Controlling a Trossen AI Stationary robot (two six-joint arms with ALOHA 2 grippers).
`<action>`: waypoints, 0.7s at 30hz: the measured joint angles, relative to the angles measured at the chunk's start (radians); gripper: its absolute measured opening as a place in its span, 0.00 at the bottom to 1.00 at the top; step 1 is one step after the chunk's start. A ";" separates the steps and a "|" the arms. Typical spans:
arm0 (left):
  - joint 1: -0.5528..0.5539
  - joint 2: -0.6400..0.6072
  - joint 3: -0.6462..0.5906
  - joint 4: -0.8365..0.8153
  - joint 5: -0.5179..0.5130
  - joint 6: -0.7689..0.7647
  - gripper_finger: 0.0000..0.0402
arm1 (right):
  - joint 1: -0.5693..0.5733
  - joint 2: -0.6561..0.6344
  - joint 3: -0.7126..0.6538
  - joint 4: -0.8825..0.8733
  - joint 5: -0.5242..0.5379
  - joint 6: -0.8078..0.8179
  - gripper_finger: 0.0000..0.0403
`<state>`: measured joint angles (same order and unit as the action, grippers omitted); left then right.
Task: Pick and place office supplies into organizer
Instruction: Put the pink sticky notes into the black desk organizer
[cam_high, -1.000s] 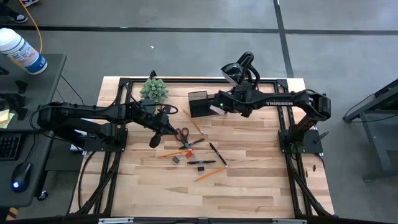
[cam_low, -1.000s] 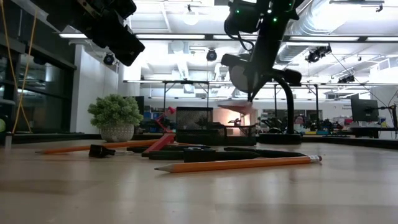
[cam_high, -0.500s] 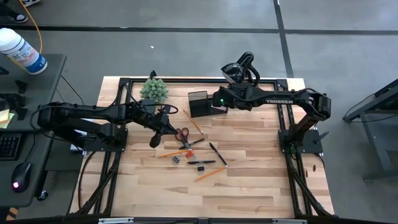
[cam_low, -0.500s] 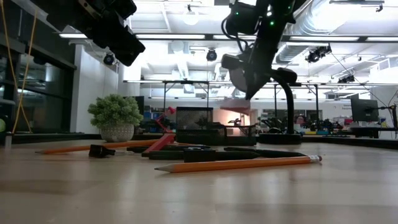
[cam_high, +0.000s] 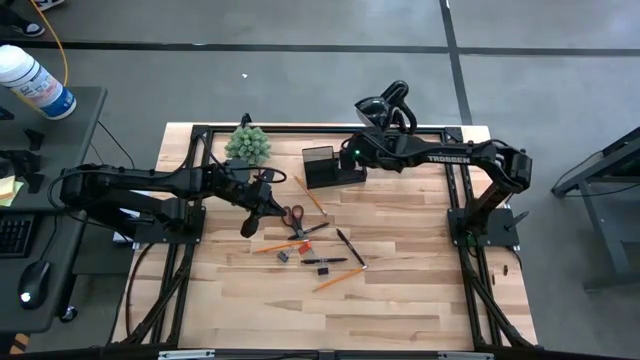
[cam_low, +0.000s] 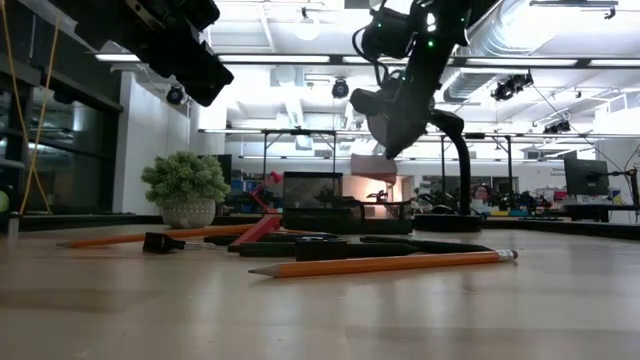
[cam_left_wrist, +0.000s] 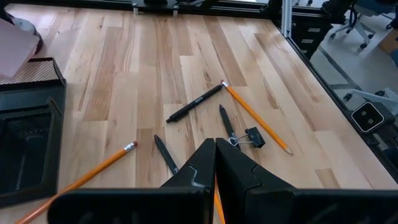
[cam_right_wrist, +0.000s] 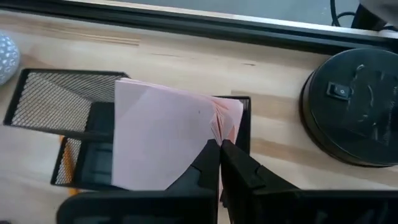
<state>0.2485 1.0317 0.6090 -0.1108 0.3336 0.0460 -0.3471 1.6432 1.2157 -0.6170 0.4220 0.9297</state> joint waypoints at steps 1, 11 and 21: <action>0.000 0.000 0.000 0.000 0.000 0.000 0.00 | -0.001 0.000 -0.001 -0.004 -0.009 0.000 0.00; 0.000 0.000 0.000 0.000 -0.013 0.001 0.00 | 0.016 0.007 -0.001 -0.011 -0.009 -0.041 0.00; 0.000 0.000 0.000 0.000 -0.015 -0.001 0.00 | 0.020 0.111 -0.002 0.041 -0.004 -0.060 0.00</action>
<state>0.2485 1.0317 0.6086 -0.1104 0.3187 0.0449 -0.3274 1.7540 1.2140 -0.5757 0.4180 0.8695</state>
